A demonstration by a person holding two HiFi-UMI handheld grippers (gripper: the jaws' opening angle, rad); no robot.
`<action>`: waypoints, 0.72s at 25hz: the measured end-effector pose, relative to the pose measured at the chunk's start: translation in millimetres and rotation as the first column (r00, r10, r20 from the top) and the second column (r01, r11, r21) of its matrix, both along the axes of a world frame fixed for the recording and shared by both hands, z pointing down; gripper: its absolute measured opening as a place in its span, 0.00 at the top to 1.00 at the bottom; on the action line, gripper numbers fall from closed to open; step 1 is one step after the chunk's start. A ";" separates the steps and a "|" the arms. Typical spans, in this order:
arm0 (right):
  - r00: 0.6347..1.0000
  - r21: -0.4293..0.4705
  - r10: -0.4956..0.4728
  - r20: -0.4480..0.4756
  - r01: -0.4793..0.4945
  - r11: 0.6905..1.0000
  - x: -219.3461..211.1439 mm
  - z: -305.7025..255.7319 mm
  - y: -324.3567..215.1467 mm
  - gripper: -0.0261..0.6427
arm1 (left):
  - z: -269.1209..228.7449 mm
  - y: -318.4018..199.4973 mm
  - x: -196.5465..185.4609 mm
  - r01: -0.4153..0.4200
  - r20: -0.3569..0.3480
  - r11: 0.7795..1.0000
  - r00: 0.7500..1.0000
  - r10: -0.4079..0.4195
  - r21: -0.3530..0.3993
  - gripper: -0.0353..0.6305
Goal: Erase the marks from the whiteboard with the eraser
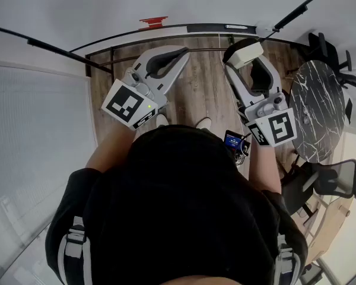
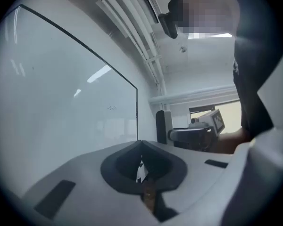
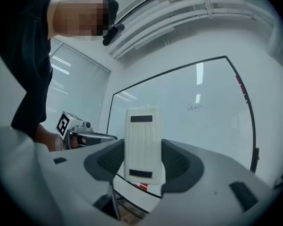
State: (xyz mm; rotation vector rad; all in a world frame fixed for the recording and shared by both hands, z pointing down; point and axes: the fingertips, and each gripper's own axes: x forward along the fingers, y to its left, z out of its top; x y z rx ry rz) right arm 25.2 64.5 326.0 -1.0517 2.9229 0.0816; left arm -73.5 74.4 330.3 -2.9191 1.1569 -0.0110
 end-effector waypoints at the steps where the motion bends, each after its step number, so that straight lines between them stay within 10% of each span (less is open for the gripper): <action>1: 1.000 -0.001 0.000 0.001 0.000 1.000 -2.1 -0.3 1.4 0.60 | 0.4 1.6 -1.6 -0.002 -0.001 1.000 1.000 0.002 -0.002 0.94; 18: 0.999 -0.010 0.013 0.030 -0.013 1.000 2.1 -5.1 14.0 0.60 | -4.8 9.6 2.8 -0.008 0.011 1.000 1.000 0.008 0.017 0.94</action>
